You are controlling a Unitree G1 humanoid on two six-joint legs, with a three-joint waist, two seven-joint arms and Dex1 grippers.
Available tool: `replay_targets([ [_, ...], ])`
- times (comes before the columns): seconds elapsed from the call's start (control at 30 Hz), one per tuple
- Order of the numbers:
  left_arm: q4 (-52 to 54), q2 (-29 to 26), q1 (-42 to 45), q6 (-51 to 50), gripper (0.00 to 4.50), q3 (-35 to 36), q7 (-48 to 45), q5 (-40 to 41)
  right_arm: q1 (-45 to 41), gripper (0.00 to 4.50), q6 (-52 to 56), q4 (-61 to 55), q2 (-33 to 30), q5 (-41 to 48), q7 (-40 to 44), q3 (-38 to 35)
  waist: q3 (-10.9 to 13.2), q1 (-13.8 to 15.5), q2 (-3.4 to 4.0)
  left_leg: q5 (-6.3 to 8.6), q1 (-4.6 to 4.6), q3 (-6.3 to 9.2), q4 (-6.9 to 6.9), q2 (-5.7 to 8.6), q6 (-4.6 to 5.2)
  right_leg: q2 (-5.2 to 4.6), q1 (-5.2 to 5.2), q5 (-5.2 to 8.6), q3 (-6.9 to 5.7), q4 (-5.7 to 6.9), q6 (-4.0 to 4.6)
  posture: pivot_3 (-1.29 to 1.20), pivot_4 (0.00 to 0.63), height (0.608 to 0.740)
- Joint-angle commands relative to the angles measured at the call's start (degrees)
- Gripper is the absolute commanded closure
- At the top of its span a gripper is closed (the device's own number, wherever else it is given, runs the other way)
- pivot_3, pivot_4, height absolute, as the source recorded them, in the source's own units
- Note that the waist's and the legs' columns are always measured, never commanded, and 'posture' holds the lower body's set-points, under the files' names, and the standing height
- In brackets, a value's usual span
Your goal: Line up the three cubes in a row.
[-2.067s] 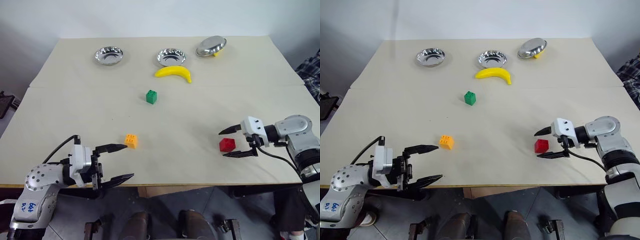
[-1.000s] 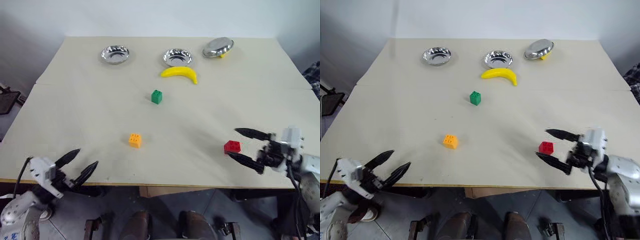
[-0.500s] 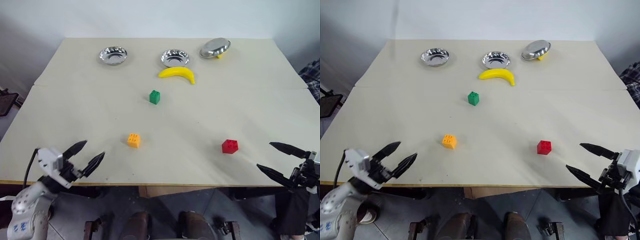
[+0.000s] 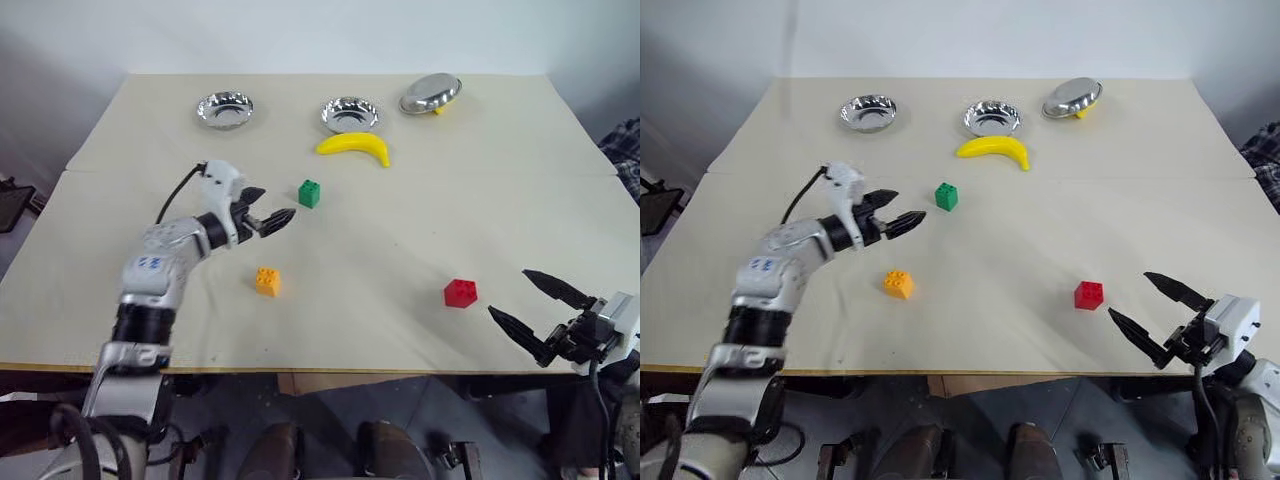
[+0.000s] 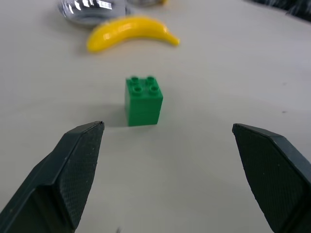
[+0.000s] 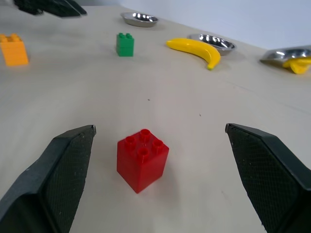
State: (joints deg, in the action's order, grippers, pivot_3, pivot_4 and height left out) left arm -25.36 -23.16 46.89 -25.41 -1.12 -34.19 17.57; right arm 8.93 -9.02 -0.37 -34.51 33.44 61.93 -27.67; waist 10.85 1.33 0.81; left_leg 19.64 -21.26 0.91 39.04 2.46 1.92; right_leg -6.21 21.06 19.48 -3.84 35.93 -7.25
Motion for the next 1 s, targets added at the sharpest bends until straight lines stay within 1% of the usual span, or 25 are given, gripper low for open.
replay_targets([
  [0.03,-10.8,2.34,6.52,5.67,0.0,-0.55,1.07,-4.09,0.38,0.01,-1.95,-1.74,0.79,0.67,-1.97,-2.41,0.06,0.06,-0.1,0.0,-0.01,-0.02,0.01,0.0,0.0,0.0,0.02,0.0,-0.06,0.03,0.0,0.0,0.15,0.74],
  [0.17,-26.23,5.85,13.73,13.58,0.0,0.4,3.39,-7.13,1.32,0.01,-3.96,-2.61,2.58,-0.3,-3.64,-1.77,0.1,0.16,-0.17,-0.03,-0.04,-0.05,0.02,-0.02,-0.02,-0.01,0.08,0.0,-0.11,0.03,-0.01,0.0,0.15,0.74],
  [0.33,-38.93,8.64,19.43,21.29,0.0,1.73,6.44,-9.67,1.92,0.01,-4.39,-3.58,4.07,-0.76,-5.26,-0.67,0.11,0.17,-0.19,-0.03,-0.07,-0.08,0.01,0.01,-0.01,-0.03,0.15,-0.02,-0.11,0.06,-0.05,0.0,0.15,0.74],
  [0.43,-43.88,10.21,21.4,23.39,0.0,2.83,7.46,-10.39,2.11,0.01,-4.4,-4.24,4.52,-0.82,-5.95,0.02,0.12,0.2,-0.21,-0.03,-0.08,-0.09,0.02,0.01,-0.01,-0.04,0.17,-0.03,-0.1,0.07,-0.06,0.0,0.15,0.74],
  [0.53,-46.2,10.76,22.35,26.2,0.0,2.72,8.75,-12.42,2.45,0.01,-4.37,-5.0,4.81,-0.73,-6.47,0.16,0.12,0.2,-0.21,-0.04,-0.09,-0.09,0.02,0.02,0.0,-0.03,0.18,-0.03,-0.11,0.08,-0.06,0.0,0.15,0.74],
  [0.6,-47.27,11.13,22.88,26.81,0.0,4.35,10.23,-11.97,2.99,0.01,-4.34,-5.44,5.28,-0.69,-6.79,0.19,0.13,0.19,-0.21,-0.03,-0.1,-0.1,0.02,0.02,0.0,-0.03,0.19,-0.03,-0.1,0.09,-0.06,0.0,0.15,0.74],
  [0.63,-47.8,11.38,23.09,27.22,0.39,5.25,10.92,-11.59,3.36,0.0,-4.46,-5.53,5.61,-0.8,-6.9,0.35,0.13,0.21,-0.21,-0.03,-0.1,-0.1,0.02,0.01,0.0,-0.03,0.2,-0.03,-0.1,0.1,-0.06,0.0,0.15,0.74],
  [0.67,-48.33,11.64,23.3,27.01,0.59,5.83,11.51,-11.52,3.7,0.0,-4.57,-5.66,5.9,-0.94,-7.0,0.54,0.13,0.23,-0.22,-0.03,-0.1,-0.1,0.02,0.01,0.0,-0.03,0.21,-0.03,-0.1,0.11,-0.06,0.0,0.15,0.74],
  [0.87,-49.84,13.13,23.98,27.65,2.47,6.21,12.38,-13.69,4.56,0.0,-4.35,-6.54,6.62,-1.02,-7.72,1.05,0.13,0.24,-0.22,-0.05,-0.12,-0.12,0.03,0.07,0.03,-0.04,0.24,-0.04,-0.09,0.15,-0.08,0.0,0.15,0.74],
  [0.93,-50.1,13.46,24.1,27.83,3.01,6.46,13.01,-14.16,5.15,0.0,-4.26,-7.1,6.81,-0.94,-7.99,1.26,0.13,0.24,-0.22,-0.06,-0.13,-0.11,0.03,0.07,0.03,-0.04,0.25,-0.04,-0.09,0.16,-0.08,0.0,0.15,0.74],
  [1.0,-50.23,13.57,24.14,27.83,3.03,6.56,13.27,-14.57,5.47,0.0,-4.22,-7.46,6.85,-0.87,-8.22,1.37,0.13,0.22,-0.22,-0.06,-0.13,-0.12,0.02,0.07,0.03,-0.04,0.27,-0.04,-0.08,0.17,-0.08,0.0,0.15,0.74],
])
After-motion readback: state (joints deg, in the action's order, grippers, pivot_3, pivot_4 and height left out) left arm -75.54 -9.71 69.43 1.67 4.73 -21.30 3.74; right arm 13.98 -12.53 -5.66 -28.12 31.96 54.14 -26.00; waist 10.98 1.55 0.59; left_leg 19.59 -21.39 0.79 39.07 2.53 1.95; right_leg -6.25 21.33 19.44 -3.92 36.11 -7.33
